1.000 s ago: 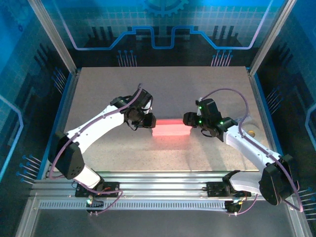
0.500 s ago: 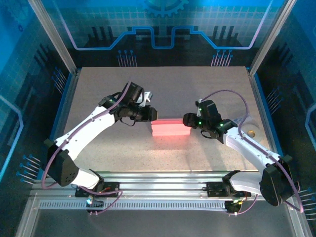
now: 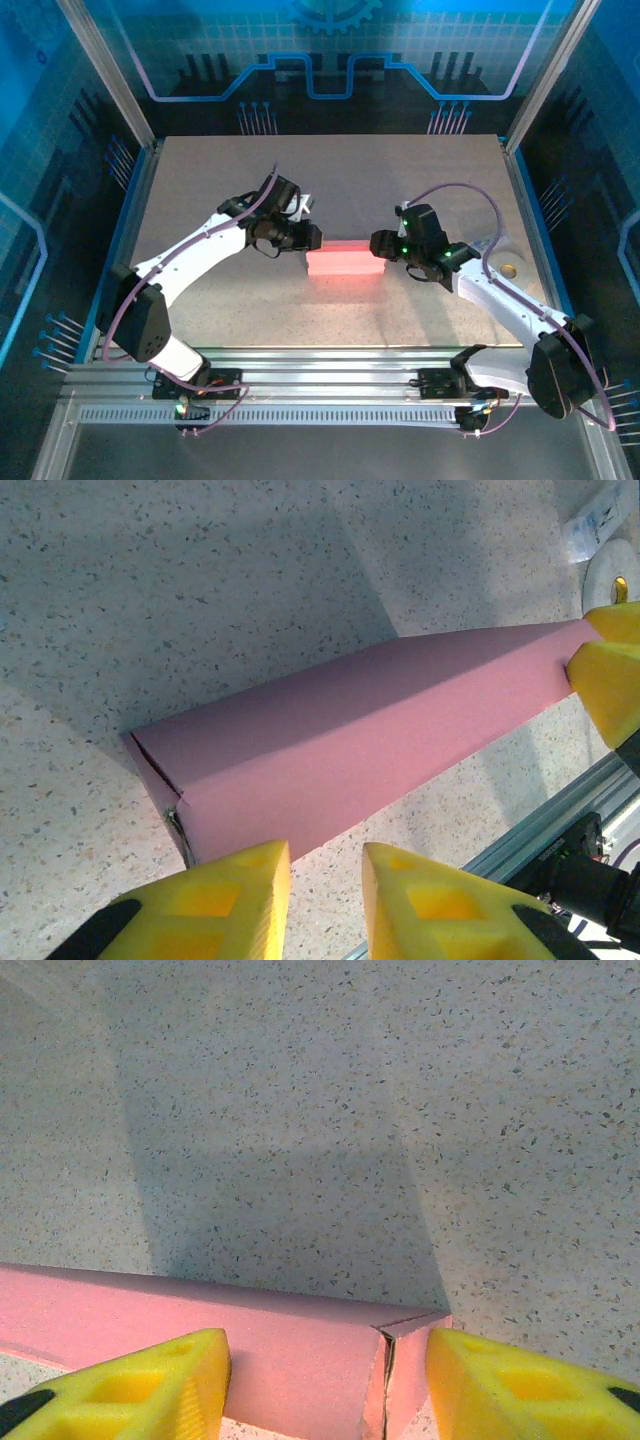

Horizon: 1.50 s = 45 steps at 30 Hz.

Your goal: Fold the paper box

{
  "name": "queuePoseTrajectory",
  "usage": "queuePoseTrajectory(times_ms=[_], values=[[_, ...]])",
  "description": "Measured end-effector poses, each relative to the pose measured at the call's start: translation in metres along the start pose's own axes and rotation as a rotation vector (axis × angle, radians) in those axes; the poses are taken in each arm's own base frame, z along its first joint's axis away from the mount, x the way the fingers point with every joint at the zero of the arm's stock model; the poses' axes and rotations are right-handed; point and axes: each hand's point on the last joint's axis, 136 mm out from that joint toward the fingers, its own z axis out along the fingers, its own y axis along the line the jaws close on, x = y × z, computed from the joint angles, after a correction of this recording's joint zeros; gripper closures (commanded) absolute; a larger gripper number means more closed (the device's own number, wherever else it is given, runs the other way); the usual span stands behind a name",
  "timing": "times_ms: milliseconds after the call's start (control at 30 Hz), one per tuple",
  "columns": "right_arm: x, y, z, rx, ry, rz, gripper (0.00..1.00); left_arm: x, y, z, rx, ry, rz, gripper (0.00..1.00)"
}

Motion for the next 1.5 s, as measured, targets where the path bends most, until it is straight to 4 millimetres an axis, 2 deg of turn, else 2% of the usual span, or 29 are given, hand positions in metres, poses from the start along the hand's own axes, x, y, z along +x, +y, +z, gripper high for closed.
queuePoseTrajectory(times_ms=[567, 767, 867, 967, 1133, 1267, 1500], values=[[0.006, -0.001, 0.0, -0.023, 0.032, 0.014, 0.43, 0.007, 0.008, 0.013, 0.026, -0.011, -0.008, 0.74], [0.006, -0.012, -0.008, -0.061, 0.085, 0.058, 0.39, 0.006, 0.008, 0.013, 0.036, -0.022, -0.018, 0.74], [-0.003, -0.013, -0.017, -0.093, 0.093, 0.07, 0.37, 0.006, 0.008, 0.013, 0.037, -0.023, -0.018, 0.74], [-0.014, -0.006, -0.029, -0.16, 0.094, 0.08, 0.36, 0.006, 0.008, 0.013, 0.036, -0.023, -0.018, 0.74], [-0.027, 0.025, -0.044, -0.326, 0.121, 0.071, 0.35, 0.006, 0.008, 0.013, 0.036, -0.022, -0.018, 0.74], [-0.02, 0.036, -0.037, -0.4, 0.193, 0.09, 0.35, 0.006, 0.008, 0.013, 0.036, -0.022, -0.019, 0.74], [-0.007, 0.037, -0.022, -0.428, 0.283, 0.132, 0.35, 0.006, 0.008, 0.012, 0.035, -0.021, -0.018, 0.74]])
